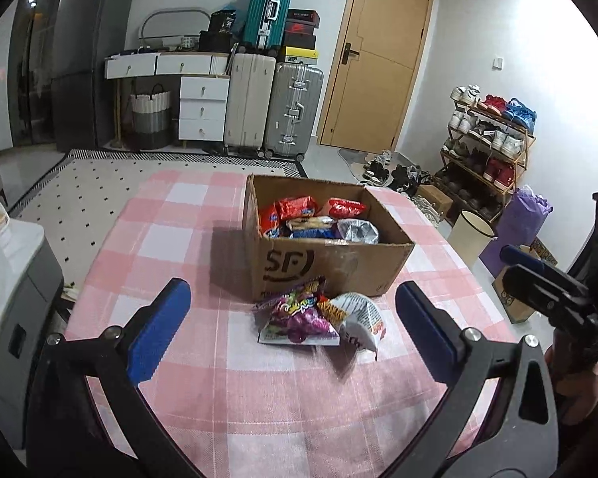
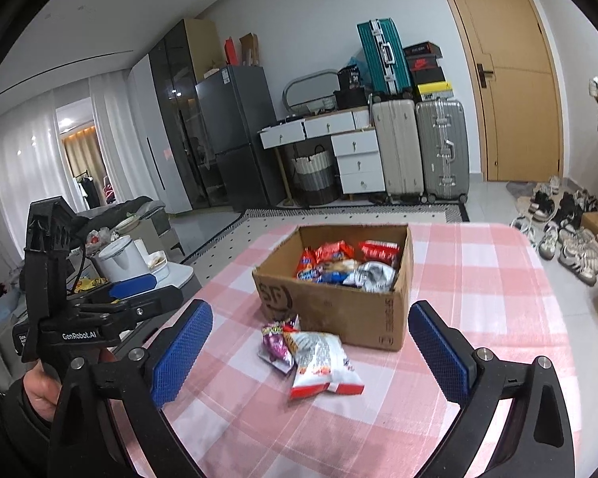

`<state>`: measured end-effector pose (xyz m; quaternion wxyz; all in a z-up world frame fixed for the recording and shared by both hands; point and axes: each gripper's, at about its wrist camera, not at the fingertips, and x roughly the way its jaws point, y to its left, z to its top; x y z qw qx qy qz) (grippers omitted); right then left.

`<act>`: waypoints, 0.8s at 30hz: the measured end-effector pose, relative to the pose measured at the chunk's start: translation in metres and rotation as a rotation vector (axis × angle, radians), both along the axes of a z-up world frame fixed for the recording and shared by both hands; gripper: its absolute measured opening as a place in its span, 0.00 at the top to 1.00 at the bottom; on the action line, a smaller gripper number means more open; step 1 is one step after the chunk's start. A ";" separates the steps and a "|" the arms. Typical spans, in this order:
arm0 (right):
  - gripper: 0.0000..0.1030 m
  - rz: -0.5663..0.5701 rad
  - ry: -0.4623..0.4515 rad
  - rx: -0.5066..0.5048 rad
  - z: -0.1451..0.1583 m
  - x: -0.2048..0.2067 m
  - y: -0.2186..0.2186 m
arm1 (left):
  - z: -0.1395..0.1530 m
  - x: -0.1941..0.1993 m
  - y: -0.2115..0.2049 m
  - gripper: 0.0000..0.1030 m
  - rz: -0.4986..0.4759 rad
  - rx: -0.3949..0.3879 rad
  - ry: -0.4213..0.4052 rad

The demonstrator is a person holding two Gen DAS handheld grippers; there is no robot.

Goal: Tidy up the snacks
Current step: 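Withdraw both grippers from the box toward the last two bags, then lower the right gripper onto the white chip bag and close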

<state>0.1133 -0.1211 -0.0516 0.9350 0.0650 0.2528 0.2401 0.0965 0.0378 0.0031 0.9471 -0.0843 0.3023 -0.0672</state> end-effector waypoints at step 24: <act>0.03 0.073 0.210 -0.047 -0.102 0.070 0.037 | -0.100 0.051 0.000 0.00 -0.011 -0.062 0.157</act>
